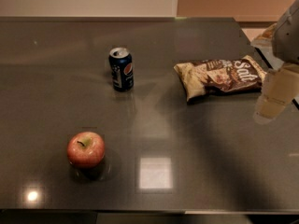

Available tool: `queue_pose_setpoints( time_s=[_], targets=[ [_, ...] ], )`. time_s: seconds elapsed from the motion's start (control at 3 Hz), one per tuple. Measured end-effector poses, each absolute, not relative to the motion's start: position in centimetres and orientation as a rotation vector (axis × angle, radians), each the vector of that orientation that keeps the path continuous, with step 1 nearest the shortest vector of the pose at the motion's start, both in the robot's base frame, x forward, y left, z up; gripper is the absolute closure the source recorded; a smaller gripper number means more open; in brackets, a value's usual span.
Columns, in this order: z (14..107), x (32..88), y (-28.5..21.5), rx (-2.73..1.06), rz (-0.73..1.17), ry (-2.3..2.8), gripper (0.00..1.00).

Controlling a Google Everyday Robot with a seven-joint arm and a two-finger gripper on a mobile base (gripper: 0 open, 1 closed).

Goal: Move brown chip bag near pepsi can

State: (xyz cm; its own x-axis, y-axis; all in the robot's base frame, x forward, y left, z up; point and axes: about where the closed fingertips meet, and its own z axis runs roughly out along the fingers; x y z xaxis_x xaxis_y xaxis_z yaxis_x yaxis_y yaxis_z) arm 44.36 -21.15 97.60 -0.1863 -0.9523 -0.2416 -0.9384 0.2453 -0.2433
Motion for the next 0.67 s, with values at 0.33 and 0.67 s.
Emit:
queue_pose_setpoints(
  time_s=[0.33, 0.67],
  targets=[
    [96.5, 46.4, -20.4, -1.771, 0.002, 2.113, 0.00],
    [94.5, 48.7, -19.5, -1.804, 0.025, 2.033, 0.00]
  ],
)
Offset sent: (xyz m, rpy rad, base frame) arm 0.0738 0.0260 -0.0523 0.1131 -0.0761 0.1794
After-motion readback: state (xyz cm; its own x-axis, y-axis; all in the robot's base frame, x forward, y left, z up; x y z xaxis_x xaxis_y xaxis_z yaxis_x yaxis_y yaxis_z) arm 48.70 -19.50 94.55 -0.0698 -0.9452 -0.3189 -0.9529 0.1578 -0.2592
